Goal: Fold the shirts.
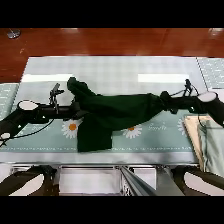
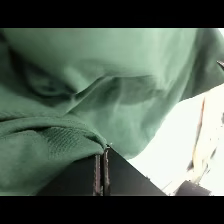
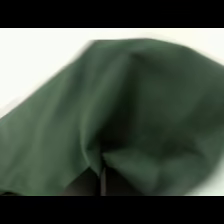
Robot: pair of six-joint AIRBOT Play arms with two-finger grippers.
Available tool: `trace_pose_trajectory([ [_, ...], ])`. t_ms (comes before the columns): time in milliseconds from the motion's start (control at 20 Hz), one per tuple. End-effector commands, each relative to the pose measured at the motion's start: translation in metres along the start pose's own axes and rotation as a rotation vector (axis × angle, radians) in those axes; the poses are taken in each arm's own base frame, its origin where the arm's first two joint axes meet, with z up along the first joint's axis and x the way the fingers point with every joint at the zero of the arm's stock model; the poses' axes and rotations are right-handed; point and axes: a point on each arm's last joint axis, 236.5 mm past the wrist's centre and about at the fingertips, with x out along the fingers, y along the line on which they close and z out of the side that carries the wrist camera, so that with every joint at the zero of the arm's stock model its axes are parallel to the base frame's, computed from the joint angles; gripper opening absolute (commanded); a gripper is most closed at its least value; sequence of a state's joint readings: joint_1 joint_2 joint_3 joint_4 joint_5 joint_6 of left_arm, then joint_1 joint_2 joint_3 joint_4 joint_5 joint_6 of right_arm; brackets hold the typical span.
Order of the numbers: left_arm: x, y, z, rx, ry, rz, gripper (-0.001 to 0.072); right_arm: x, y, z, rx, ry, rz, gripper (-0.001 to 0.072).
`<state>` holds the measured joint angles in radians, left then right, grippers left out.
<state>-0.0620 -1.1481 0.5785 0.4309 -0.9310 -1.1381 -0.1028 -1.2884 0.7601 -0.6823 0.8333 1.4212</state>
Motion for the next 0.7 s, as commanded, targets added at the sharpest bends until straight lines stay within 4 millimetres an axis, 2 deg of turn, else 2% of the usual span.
trace_pose_trajectory([
  [0, -0.029, -0.035, 0.037, 0.052, -0.08, -0.071, 0.0032, -0.008, 0.052, 0.027, -0.134, 0.041, 0.066, 0.0019],
  [50, -0.054, -0.065, 0.067, 0.096, -0.17, -0.121, 0.0032, -0.036, 0.089, 0.05, -0.222, -0.025, 0.101, 0.0019],
  [100, -0.091, -0.106, 0.102, 0.163, -0.293, -0.182, 0.0032, -0.07, 0.128, 0.074, -0.313, -0.11, 0.128, 0.0019],
  [150, -0.136, -0.153, 0.131, 0.251, -0.413, -0.24, 0.0032, -0.117, 0.172, 0.096, -0.422, -0.222, 0.145, 0.0019],
  [200, -0.179, -0.197, 0.149, 0.356, -0.514, -0.271, 0.0032, -0.165, 0.211, 0.106, -0.516, -0.32, 0.157, 0.0019],
  [250, -0.226, -0.243, 0.157, 0.476, -0.613, -0.296, 0.0032, -0.213, 0.245, 0.107, -0.608, -0.41, 0.163, 0.0019],
  [300, -0.266, -0.282, 0.154, 0.585, -0.687, -0.314, 0.0032, -0.263, 0.273, 0.098, -0.704, -0.501, 0.157, 0.0019],
  [400, -0.331, -0.343, 0.127, 0.776, -0.789, -0.302, 0.0032, -0.348, 0.302, 0.064, -0.839, -0.66, 0.127, 0.0019],
  [450, -0.356, -0.36, 0.11, 0.847, -0.832, -0.254, 0.0032, -0.384, 0.31, 0.038, -0.886, -0.729, 0.122, 0.0019],
  [500, -0.374, -0.369, 0.095, 0.901, -0.869, -0.188, 0.0031, -0.412, 0.311, 0.013, -0.92, -0.782, 0.113, 0.0019],
  [600, -0.405, -0.378, 0.062, 0.972, -0.954, -0.033, 0.0032, -0.457, 0.301, -0.042, -0.976, -0.86, 0.076, 0.0019],
  [650, -0.42, -0.382, 0.044, 1.009, -1.011, 0.039, 0.0032, -0.475, 0.294, -0.063, -0.993, -0.898, 0.054, 0.0019],
])
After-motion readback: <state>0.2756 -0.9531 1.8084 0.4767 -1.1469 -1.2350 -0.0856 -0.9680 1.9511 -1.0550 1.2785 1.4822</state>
